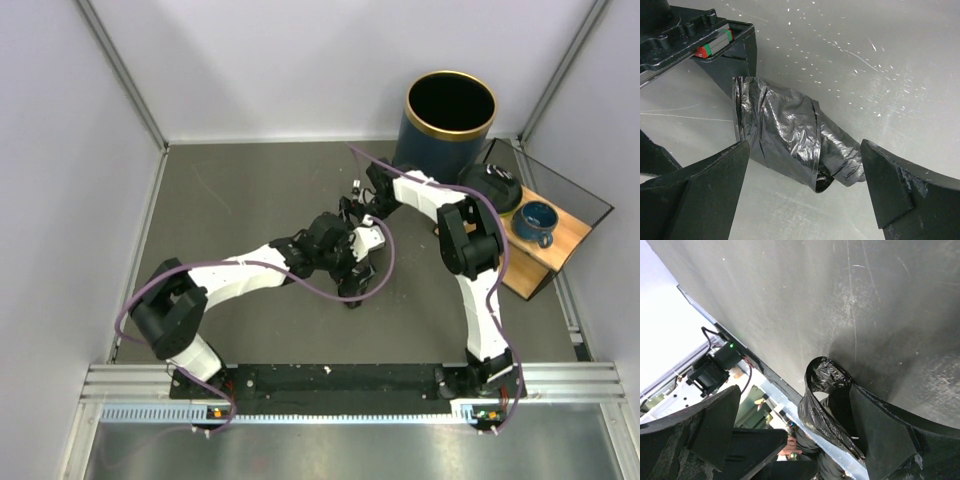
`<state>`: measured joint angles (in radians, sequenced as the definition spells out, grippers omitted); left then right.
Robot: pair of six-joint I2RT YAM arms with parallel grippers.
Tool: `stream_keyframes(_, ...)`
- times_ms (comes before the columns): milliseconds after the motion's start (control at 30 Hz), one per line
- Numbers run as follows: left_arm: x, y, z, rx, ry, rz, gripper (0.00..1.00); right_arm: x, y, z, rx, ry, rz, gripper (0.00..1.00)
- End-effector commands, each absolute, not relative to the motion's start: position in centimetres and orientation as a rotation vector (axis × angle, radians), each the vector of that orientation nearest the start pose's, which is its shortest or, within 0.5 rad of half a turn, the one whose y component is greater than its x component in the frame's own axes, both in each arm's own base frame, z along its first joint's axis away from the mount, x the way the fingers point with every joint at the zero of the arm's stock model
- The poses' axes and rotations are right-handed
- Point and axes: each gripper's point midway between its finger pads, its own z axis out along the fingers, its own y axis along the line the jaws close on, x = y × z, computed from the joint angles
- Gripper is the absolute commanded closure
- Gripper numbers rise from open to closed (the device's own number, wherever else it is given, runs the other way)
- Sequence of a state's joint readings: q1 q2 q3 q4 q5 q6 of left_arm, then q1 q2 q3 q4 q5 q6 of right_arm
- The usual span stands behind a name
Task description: Put the trash bags into the trash bin
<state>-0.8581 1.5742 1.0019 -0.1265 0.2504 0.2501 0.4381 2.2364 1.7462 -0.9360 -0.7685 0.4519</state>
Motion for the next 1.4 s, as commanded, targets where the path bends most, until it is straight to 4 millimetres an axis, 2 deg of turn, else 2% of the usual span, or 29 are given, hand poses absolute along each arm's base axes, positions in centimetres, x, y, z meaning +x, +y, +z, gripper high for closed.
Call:
stream_keyframes(0,26.8,-35.5,11.6,1.222,1.916,-0.585,0.01,31.7,30.5,8.5,-0.061,3.075,1.343,0.09)
stream_keyframes(167,27.8,-35.0,10.5,1.184,1.957,-0.523,0.02,31.0,31.2,10.0,-0.049,3.05,1.493,0.11)
stream_keyframes(300,28.4,-34.7,9.9,1.156,1.981,-0.487,0.09,30.6,31.7,10.8,-0.033,3.038,1.574,0.12)
stream_keyframes(400,29.0,-34.1,9.4,1.11,2.021,-0.443,0.25,30.1,31.9,11.1,-0.024,3.039,1.62,0.12)
stream_keyframes(433,29.2,-34.0,9.5,1.099,2.026,-0.435,0.35,30.0,32.0,11.2,-0.033,3.035,1.625,0.13)
stream_keyframes(467,29.5,-33.6,9.4,1.074,2.044,-0.422,0.4,30.1,32.0,11.4,-0.045,3.024,1.626,0.13)
stream_keyframes(533,29.7,-32.8,9.4,1.047,2.064,-0.414,0.59,30.2,32.1,11.7,-0.066,3.009,1.619,0.13)
stream_keyframes(567,30.1,-32.2,9.4,1.013,2.086,-0.412,0.77,30.6,32.1,11.9,-0.085,2.994,1.597,0.13)
stream_keyframes(633,30.2,-31.3,9.3,0.985,2.116,-0.416,0.86,31.4,32.3,12.2,-0.122,2.962,1.575,0.13)
stream_keyframes(667,30.7,-30.4,9.3,0.931,2.146,-0.422,0.99,32.3,32.5,12.4,-0.151,2.935,1.536,0.13)
stream_keyframes(733,30.8,-29.5,9.5,0.882,2.17,-0.452,1.0,33.6,32.4,12.8,-0.199,2.888,1.48,0.13)
stream_keyframes(833,31.5,-27.0,10.0,0.679,2.242,-0.517,1.0,36.6,31.6,13.8,-0.337,2.757,1.332,0.13)
stream_keyframes(867,31.0,-26.6,9.6,0.657,2.264,-0.543,1.0,36.9,31.4,13.9,-0.364,2.736,1.313,0.13)
stream_keyframes(900,31.0,-26.3,10.1,0.624,2.263,-0.561,1.0,37.3,30.8,14.9,-0.395,2.693,1.311,0.14)
stream_keyframes(933,31.2,-25.7,10.2,0.565,2.28,-0.583,1.0,37.1,30.3,14.9,-0.466,2.659,1.307,0.15)
stream_keyframes(1000,30.9,-25.2,10.2,0.525,2.292,-0.607,1.0,36.2,29.4,16.9,-0.554,2.58,1.319,0.15)
stream_keyframes(1100,31.0,-23.9,10.5,0.42,2.309,-0.63,1.0,33.3,27.7,16.3,-0.722,2.531,1.274,0.17)
stream_keyframes(1133,31.3,-23.3,10.6,0.37,2.317,-0.636,1.0,31.5,26.5,16.4,-0.793,2.506,1.226,0.18)
stream_keyframes(1200,31.2,-22.6,10.7,0.333,2.325,-0.636,1.0,29.3,25.4,16.3,-0.878,2.479,1.207,0.22)
stream_keyframes(1267,31.2,-21.9,10.8,0.288,2.328,-0.645,1.0,26.2,24.1,15.5,-1.016,2.458,1.119,0.29)
stream_keyframes(1333,31.5,-21.2,10.9,0.247,2.327,-0.656,1.0,24.1,23.1,13.8,-1.09,2.498,1.044,0.3)
stream_keyframes(1367,31.3,-21.0,10.9,0.237,2.325,-0.664,1.0,23.0,23.2,14.0,-1.131,2.487,1.023,0.3)
